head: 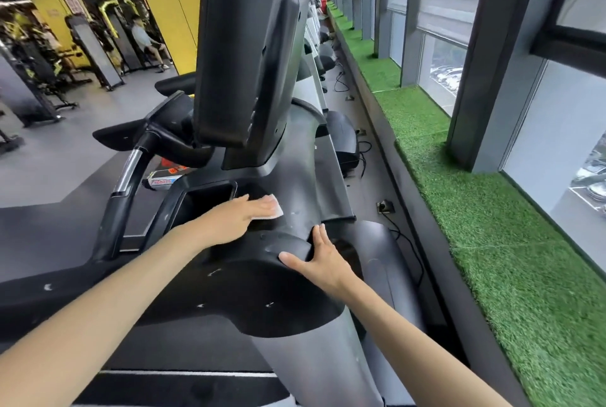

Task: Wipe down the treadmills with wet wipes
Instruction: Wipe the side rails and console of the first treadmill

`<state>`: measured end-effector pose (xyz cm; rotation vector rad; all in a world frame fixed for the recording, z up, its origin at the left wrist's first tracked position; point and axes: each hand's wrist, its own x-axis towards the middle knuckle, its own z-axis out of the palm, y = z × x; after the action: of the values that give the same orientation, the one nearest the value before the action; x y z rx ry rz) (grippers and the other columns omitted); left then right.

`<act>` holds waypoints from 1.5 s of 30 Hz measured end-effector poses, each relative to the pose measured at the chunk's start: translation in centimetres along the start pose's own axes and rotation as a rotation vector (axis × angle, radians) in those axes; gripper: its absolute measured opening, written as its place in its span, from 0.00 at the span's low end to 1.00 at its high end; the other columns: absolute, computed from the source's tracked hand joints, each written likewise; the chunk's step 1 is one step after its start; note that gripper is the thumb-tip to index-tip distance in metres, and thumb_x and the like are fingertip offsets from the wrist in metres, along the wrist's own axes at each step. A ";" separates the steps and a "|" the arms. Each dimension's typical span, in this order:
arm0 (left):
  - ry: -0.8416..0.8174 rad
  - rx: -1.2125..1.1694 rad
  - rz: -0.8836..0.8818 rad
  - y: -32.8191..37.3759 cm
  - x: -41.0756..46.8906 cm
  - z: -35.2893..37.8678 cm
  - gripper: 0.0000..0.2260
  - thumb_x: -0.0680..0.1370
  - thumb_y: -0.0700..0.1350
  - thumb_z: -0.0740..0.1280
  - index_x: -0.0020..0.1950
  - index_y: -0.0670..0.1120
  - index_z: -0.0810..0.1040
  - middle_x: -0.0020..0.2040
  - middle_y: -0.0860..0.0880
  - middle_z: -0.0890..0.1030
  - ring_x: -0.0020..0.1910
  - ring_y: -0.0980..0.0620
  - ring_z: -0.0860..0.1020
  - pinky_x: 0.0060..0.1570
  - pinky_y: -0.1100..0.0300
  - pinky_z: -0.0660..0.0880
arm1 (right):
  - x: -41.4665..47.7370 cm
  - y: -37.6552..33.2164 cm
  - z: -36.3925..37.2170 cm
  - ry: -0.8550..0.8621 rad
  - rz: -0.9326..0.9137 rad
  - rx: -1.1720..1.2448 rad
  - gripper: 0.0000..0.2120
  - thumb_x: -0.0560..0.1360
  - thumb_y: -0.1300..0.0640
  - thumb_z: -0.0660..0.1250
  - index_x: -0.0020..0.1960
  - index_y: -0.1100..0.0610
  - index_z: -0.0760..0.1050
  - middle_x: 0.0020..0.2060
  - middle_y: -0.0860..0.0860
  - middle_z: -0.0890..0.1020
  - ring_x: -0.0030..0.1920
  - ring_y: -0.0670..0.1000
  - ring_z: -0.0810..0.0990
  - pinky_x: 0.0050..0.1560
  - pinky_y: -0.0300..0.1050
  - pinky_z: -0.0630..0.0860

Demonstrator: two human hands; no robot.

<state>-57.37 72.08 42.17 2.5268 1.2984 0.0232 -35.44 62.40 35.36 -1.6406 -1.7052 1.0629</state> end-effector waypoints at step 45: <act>0.146 0.077 0.034 2.3 0.9 0.2 0.34 0.76 0.24 0.49 0.73 0.54 0.67 0.75 0.62 0.59 0.75 0.61 0.55 0.75 0.57 0.47 | 0.7 1.3 1.0 -0.030 0.055 0.196 0.62 0.58 0.23 0.65 0.79 0.51 0.41 0.78 0.43 0.43 0.78 0.49 0.45 0.77 0.51 0.52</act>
<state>-55.02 71.49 42.50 2.6564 1.3333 0.1709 -35.61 62.83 33.61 -1.5611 -1.5287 1.2455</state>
